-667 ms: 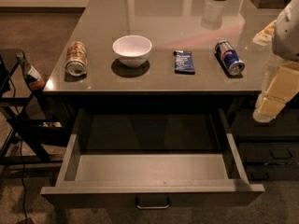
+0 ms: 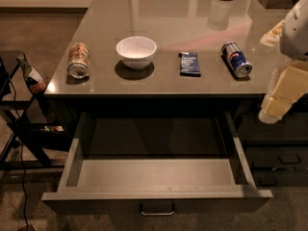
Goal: Place redbull can into top drawer
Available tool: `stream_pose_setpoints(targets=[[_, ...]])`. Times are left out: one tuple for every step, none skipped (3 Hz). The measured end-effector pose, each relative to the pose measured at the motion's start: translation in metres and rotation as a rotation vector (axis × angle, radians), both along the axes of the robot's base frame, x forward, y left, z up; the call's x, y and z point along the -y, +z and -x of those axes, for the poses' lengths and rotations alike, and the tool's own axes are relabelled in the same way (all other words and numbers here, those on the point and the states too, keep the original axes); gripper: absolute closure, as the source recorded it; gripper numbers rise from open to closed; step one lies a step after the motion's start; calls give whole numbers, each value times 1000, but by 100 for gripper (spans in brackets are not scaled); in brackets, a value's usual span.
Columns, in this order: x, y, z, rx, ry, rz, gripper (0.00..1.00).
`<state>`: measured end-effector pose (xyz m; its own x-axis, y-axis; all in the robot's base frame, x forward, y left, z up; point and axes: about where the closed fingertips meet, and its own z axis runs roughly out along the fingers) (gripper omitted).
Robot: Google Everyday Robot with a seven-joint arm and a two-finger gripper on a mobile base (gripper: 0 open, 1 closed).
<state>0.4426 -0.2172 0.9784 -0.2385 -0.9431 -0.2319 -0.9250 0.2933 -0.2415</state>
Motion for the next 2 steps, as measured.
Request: stream_pose_setpoints(targets=[[11, -5, -19, -4, -108, -73, 0], [27, -15, -41, -21, -234, -109, 0]])
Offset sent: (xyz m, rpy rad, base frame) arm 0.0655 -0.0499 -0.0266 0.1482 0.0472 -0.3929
